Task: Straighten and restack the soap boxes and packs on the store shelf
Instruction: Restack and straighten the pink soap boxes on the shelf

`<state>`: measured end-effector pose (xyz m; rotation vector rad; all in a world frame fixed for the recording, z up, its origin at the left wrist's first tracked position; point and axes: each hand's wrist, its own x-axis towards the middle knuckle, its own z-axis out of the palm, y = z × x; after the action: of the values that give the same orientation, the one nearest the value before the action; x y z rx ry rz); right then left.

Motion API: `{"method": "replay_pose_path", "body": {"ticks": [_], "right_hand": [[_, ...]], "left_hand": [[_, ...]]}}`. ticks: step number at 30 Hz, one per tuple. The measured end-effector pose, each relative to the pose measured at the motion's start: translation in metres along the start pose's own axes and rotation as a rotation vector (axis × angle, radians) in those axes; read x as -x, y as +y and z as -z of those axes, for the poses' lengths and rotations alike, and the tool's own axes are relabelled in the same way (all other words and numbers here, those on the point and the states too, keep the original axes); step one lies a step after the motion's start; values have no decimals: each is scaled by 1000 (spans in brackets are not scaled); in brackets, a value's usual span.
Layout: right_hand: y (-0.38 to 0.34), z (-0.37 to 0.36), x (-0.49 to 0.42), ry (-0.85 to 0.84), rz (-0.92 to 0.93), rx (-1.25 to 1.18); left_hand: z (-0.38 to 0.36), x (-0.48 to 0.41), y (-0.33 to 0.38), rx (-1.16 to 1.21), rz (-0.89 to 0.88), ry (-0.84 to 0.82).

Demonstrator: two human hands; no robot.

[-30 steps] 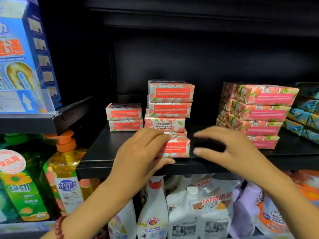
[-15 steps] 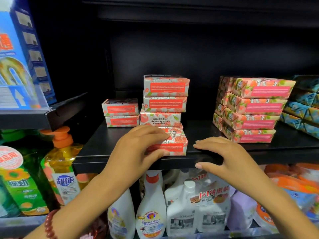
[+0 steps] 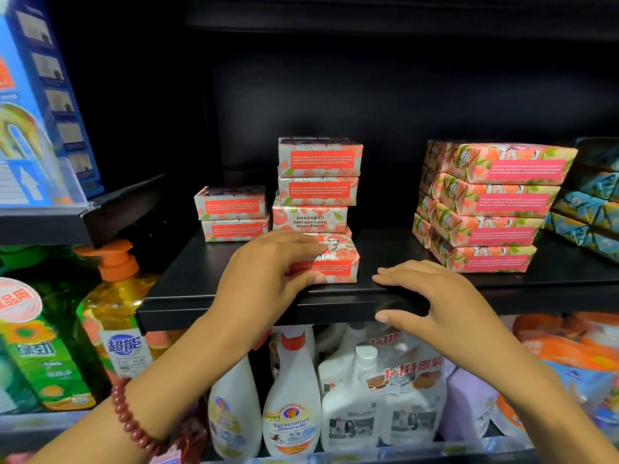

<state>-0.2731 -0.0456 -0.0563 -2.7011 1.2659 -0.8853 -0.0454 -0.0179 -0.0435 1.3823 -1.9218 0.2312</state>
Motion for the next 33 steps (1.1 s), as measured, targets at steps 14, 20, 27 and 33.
{"method": "replay_pose_path", "body": {"ticks": [14,20,27,33], "right_hand": [[-16,18,-11,65,-24,-217],[-79,11,-56,160,148,-307],[-134,-27,-138,58,270,-65],[-137,-63,-174,-80,97,307]], "left_hand": [[25,25,-27,-20,83,135],[42,58,-53,-15,139,119],[45,63,-66,91,228,87],[44,64,-67,118,245,81]]}}
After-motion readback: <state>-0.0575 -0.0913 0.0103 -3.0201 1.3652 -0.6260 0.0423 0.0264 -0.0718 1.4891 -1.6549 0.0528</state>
